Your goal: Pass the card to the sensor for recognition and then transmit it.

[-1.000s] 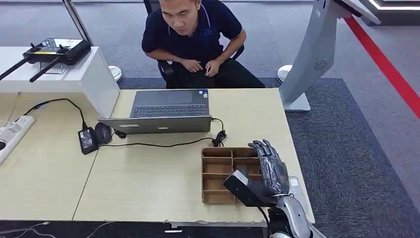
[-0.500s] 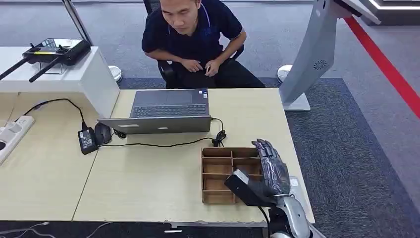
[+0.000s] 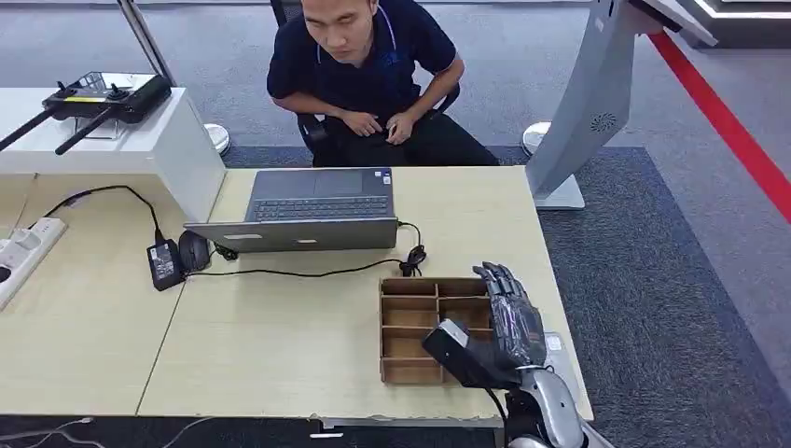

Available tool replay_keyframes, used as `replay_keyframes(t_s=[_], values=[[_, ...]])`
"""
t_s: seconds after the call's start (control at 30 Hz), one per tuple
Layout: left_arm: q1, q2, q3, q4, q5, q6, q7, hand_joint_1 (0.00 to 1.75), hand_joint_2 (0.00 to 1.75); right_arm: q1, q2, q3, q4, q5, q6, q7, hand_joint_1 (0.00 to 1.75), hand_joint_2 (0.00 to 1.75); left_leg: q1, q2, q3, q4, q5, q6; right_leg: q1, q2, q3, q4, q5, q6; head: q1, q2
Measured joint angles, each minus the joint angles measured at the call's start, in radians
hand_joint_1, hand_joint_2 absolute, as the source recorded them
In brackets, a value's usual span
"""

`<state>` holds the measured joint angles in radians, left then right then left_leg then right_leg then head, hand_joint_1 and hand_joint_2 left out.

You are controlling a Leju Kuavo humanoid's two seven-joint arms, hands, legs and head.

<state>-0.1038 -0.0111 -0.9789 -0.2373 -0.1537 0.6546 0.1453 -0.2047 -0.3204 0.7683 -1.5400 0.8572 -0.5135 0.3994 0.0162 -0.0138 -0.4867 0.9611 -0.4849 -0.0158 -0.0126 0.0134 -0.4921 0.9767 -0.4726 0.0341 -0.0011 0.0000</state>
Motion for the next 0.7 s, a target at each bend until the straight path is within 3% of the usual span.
replay_keyframes(t_s=[0.7], values=[[0.0,0.0,-0.015,0.0,0.003,0.0,-0.001,0.0,1.75,-0.009,0.007,0.0,0.004,0.003,0.0,0.0,0.38,1.75,0.0,0.0,0.0,0.0,0.0,0.0,0.0,0.0,0.0,0.0,0.0,0.0,0.0,0.0]])
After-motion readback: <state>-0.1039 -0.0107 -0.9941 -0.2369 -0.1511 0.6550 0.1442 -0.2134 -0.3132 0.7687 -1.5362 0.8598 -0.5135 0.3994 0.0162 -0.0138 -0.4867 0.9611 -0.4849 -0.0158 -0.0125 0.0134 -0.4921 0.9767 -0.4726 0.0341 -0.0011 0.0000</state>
